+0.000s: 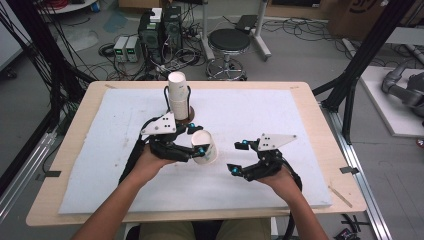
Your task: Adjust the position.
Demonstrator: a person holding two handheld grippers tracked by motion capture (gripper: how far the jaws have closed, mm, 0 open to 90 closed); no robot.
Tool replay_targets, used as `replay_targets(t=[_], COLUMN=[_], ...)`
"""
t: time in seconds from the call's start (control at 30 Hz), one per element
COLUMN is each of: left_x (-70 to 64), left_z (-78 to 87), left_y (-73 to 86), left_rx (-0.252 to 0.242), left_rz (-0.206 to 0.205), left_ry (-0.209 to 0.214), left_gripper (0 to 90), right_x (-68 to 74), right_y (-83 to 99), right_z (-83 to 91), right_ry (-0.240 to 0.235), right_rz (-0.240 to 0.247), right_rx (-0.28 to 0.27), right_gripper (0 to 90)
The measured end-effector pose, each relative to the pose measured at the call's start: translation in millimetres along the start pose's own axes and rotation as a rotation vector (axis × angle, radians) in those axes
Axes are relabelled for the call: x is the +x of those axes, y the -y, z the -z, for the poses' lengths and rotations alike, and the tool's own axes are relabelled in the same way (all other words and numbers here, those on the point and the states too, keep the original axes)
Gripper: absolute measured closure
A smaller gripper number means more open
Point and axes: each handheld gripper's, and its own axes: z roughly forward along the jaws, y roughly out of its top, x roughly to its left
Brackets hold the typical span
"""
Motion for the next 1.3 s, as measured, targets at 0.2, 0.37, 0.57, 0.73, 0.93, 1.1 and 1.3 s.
replay_targets(t=[0.2,0.37,0.57,0.73,0.93,1.1,1.3], left_x=[-4.2,-7.9,-11.2,-12.3,-12.6,-13.3,-13.1], left_z=[-6.9,-12.8,-17.1,-18.8,-19.8,-21.2,-20.5], left_y=[0.5,0.6,0.7,1.6,2.5,4.4,5.5], left_rx=[0.011,0.018,0.016,0.017,0.017,0.016,0.011], left_rz=[0.000,-0.003,0.001,0.008,0.012,0.019,0.026], left_ry=[0.028,0.058,0.083,0.088,0.101,0.115,0.121], left_gripper=[37.5,37.5,37.6,37.5,37.5,37.6,37.6], right_x=[1.7,2.9,3.7,4.3,5.0,5.0,3.7], right_y=[-1.9,-5.3,-9.4,-11.9,-13.2,-13.0,-12.9], right_z=[-5.3,-10.2,-19.3,-26.2,-32.7,-36.7,-37.6], right_ry=[-0.027,-0.047,-0.088,-0.110,-0.136,-0.146,-0.165], right_rz=[0.013,0.035,0.061,0.061,0.068,0.070,0.085], right_rx=[0.009,0.011,0.011,0.011,0.014,0.019,0.014], right_gripper=[19.5,19.5,19.5,19.5,19.5,20.2,25.5])
